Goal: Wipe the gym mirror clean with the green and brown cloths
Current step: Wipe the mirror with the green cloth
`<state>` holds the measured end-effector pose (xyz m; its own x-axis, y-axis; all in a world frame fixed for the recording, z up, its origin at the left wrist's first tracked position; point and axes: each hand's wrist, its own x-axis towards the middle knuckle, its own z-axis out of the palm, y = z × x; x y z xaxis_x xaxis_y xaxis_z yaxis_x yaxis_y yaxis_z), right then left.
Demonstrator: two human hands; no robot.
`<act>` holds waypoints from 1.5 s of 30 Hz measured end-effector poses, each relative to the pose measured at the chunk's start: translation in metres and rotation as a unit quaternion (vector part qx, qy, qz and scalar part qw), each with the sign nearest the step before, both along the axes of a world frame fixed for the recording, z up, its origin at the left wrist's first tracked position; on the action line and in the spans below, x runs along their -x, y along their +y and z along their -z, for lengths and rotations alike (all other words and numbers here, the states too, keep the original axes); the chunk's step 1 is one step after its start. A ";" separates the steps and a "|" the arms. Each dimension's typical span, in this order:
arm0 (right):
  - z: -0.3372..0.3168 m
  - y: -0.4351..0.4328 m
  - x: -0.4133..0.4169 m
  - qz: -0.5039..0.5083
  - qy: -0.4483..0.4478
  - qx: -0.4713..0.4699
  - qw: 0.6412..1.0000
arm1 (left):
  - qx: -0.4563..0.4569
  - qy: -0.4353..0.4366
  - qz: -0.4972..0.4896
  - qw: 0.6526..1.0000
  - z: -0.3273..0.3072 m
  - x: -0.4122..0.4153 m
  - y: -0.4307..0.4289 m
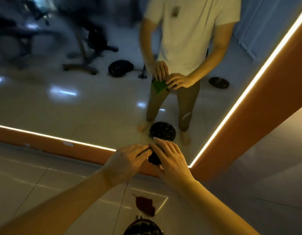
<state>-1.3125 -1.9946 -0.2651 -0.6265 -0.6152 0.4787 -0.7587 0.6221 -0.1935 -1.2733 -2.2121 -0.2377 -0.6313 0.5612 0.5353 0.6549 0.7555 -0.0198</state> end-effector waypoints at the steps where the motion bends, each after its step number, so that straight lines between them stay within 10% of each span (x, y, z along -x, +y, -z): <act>1: -0.015 0.000 0.005 -0.004 0.027 0.017 0.999 | -0.005 0.021 0.003 1.000 -0.013 0.003 -0.002; 8: -0.152 -0.007 0.026 -0.002 0.062 0.142 0.988 | -0.114 0.101 -0.014 0.988 -0.126 0.031 -0.011; 15: -0.287 -0.030 0.038 0.004 -0.106 0.349 0.931 | -0.333 -0.034 0.004 0.942 -0.254 0.058 -0.015; 20: -0.379 -0.048 0.055 0.024 -0.090 0.327 0.941 | -0.407 -0.170 0.082 0.894 -0.334 0.078 -0.024; 27: -0.461 -0.057 0.050 0.131 -0.167 0.215 0.953 | -0.279 -0.095 0.087 0.952 -0.406 0.094 -0.029; 32: -0.488 -0.030 0.055 0.008 -0.272 0.283 0.920 | -0.264 -0.197 0.038 0.943 -0.460 0.113 -0.033; 45: -0.561 -0.019 0.129 0.112 0.237 0.371 0.891 | -0.270 -0.047 -0.036 0.961 -0.605 0.160 0.019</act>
